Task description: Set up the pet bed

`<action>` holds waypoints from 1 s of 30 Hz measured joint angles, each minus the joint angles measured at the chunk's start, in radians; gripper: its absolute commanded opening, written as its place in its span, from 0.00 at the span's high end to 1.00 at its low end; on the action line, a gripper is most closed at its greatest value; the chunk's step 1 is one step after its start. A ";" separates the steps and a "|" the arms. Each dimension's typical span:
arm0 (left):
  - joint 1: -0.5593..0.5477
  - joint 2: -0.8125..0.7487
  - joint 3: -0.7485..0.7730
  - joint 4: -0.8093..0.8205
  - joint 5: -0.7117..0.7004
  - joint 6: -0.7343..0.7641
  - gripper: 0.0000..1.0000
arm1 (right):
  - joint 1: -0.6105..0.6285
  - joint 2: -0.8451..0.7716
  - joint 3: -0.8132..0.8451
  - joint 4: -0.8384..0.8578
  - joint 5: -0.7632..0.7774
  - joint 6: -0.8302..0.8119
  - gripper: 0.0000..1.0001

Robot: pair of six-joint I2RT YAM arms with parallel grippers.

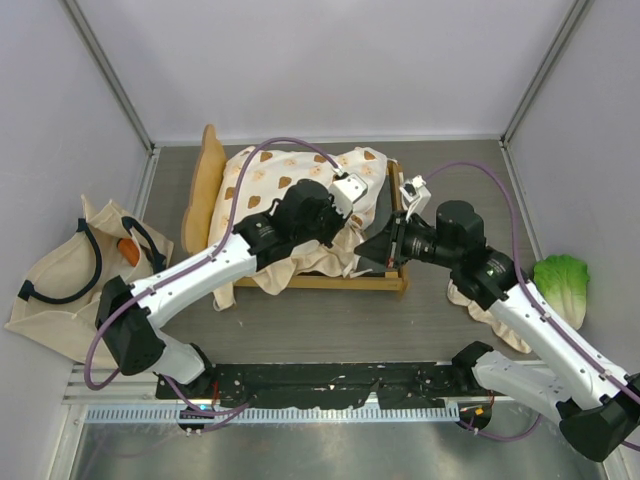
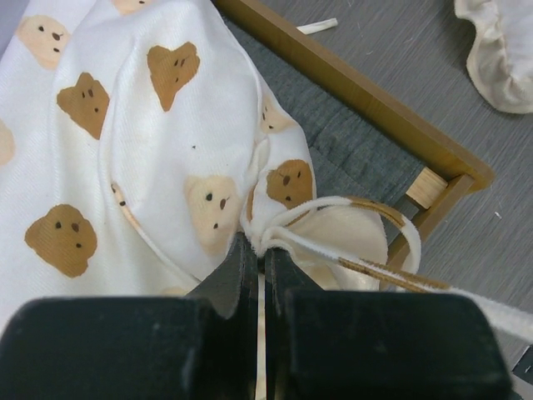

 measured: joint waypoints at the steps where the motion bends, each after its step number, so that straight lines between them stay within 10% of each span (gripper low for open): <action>1: 0.000 -0.002 0.000 0.001 0.002 -0.002 1.00 | 0.000 0.000 0.008 -0.014 -0.004 0.005 0.99; 17: 0.006 -0.029 -0.021 0.034 0.030 -0.011 1.00 | -0.001 0.094 0.120 -0.088 -0.133 0.115 0.93; 22: 0.013 -0.029 -0.039 0.035 0.013 -0.012 1.00 | 0.002 0.120 0.045 -0.063 -0.212 0.156 0.64; 30: 0.034 -0.041 -0.063 0.043 -0.012 -0.016 1.00 | 0.011 0.132 0.055 -0.218 -0.195 0.026 0.50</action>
